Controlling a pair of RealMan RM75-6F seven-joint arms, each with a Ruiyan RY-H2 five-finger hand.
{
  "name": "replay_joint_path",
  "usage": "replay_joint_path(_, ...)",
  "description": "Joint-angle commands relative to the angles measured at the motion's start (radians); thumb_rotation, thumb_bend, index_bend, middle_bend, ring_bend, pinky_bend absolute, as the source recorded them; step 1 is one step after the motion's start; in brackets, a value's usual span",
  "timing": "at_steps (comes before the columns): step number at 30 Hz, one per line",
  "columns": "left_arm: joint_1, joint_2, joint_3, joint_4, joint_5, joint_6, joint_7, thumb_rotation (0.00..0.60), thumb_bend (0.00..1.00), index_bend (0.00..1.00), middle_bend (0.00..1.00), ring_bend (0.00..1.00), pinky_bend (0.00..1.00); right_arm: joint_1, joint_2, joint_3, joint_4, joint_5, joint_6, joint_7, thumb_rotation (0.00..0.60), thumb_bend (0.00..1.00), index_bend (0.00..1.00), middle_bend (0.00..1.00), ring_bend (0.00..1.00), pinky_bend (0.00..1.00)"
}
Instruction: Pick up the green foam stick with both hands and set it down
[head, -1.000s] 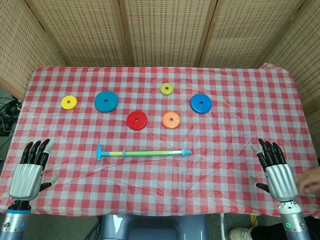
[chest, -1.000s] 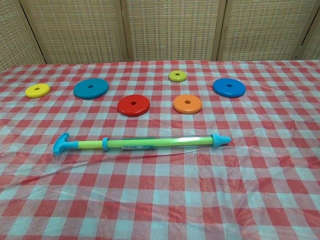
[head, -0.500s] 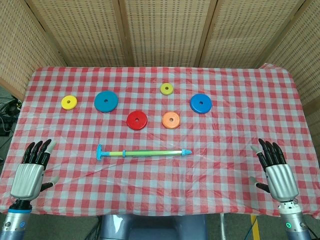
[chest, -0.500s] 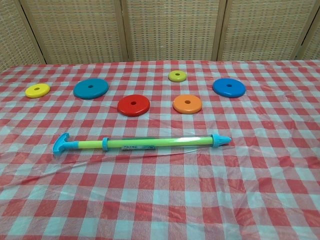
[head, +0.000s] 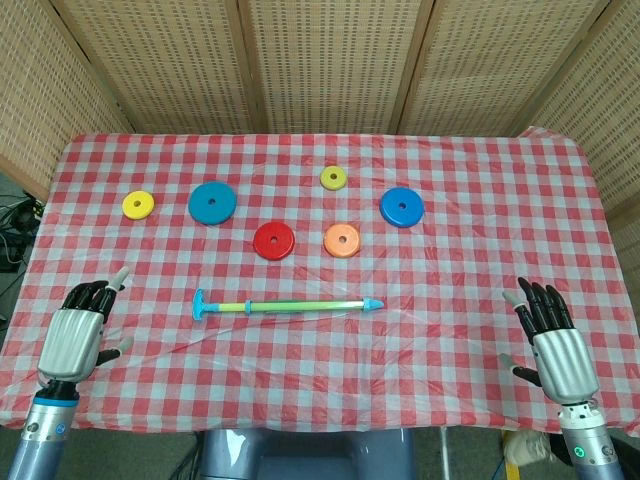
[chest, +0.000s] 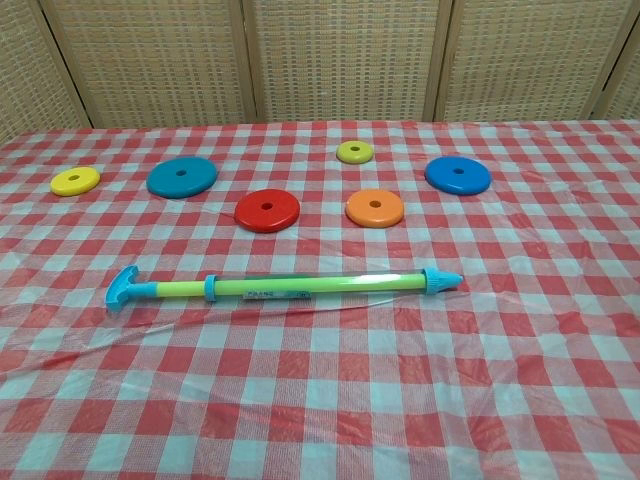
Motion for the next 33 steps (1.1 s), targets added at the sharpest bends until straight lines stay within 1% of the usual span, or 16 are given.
replay_joint_path(1,-0.043,-0.025,-0.043,-0.006,-0.041,-0.042,0.029,0.6,0.05,0.19,0.67,0.54,0.49,0.001,0.0,-0.001,0.0,0.002,-0.005,0.0,0.6,0.14,0.15,0.0,0.0,0.0)
replay_joint_path(2,-0.06,-0.034,-0.056,-0.007,-0.059,-0.062,0.036,0.6,0.05,0.22,0.72,0.59,0.53,0.001,0.0,-0.001,-0.001,0.003,-0.008,0.001,0.6,0.14,0.15,0.0,0.0,0.0)
replay_joint_path(4,-0.088,-0.05,-0.078,-0.009,-0.098,-0.1,0.048,0.6,0.06,0.28,0.79,0.66,0.58,0.002,0.001,-0.002,-0.001,0.004,-0.012,0.0,0.6,0.14,0.16,0.0,0.0,0.0)
replay_joint_path(6,-0.148,-0.083,-0.118,-0.02,-0.203,-0.199,0.074,0.6,0.07,0.33,0.85,0.71,0.62,0.003,0.003,-0.002,-0.003,0.007,-0.017,0.004,0.6,0.14,0.16,0.0,0.0,0.0)
replay_joint_path(7,-0.175,-0.097,-0.138,-0.027,-0.262,-0.236,0.107,0.6,0.08,0.34,0.86,0.72,0.63,0.003,0.005,-0.002,-0.005,0.008,-0.019,0.007,0.6,0.14,0.16,0.0,0.0,0.0)
replay_joint_path(10,-0.217,-0.117,-0.158,-0.043,-0.353,-0.276,0.177,0.6,0.13,0.39,0.9,0.76,0.66,0.005,0.007,-0.002,-0.006,0.009,-0.022,0.011,0.6,0.13,0.16,0.0,0.0,0.0)
replay_joint_path(13,-0.267,-0.146,-0.176,-0.049,-0.453,-0.306,0.254,0.6,0.26,0.42,0.92,0.78,0.68,0.006,0.009,-0.002,-0.006,0.01,-0.024,0.019,0.6,0.13,0.16,0.0,0.0,0.0)
replay_joint_path(14,-0.284,-0.155,-0.18,-0.054,-0.492,-0.315,0.283,0.6,0.29,0.42,0.93,0.79,0.68,0.006,0.01,-0.002,-0.007,0.01,-0.025,0.022,0.6,0.13,0.16,0.0,0.0,0.0)
replay_joint_path(15,-0.305,-0.166,-0.185,-0.056,-0.535,-0.323,0.314,0.6,0.29,0.43,0.93,0.79,0.69,0.006,0.012,-0.002,-0.007,0.01,-0.024,0.025,0.6,0.13,0.16,0.0,0.0,0.0)
replay_joint_path(19,-0.365,-0.204,-0.192,-0.051,-0.655,-0.323,0.405,0.6,0.29,0.43,0.95,0.81,0.7,0.005,0.016,-0.001,-0.01,0.01,-0.021,0.039,0.6,0.14,0.16,0.0,0.0,0.0)
replay_joint_path(24,-0.431,-0.261,-0.188,-0.021,-0.756,-0.296,0.487,0.6,0.29,0.44,0.95,0.81,0.7,0.005,0.022,-0.001,-0.013,0.009,-0.019,0.058,0.6,0.13,0.16,0.0,0.0,0.0)
replay_joint_path(33,-0.5,-0.326,-0.178,0.026,-0.843,-0.256,0.554,0.6,0.3,0.46,0.95,0.81,0.7,0.004,0.027,-0.003,-0.015,0.004,-0.015,0.075,0.6,0.13,0.16,0.0,0.0,0.0)
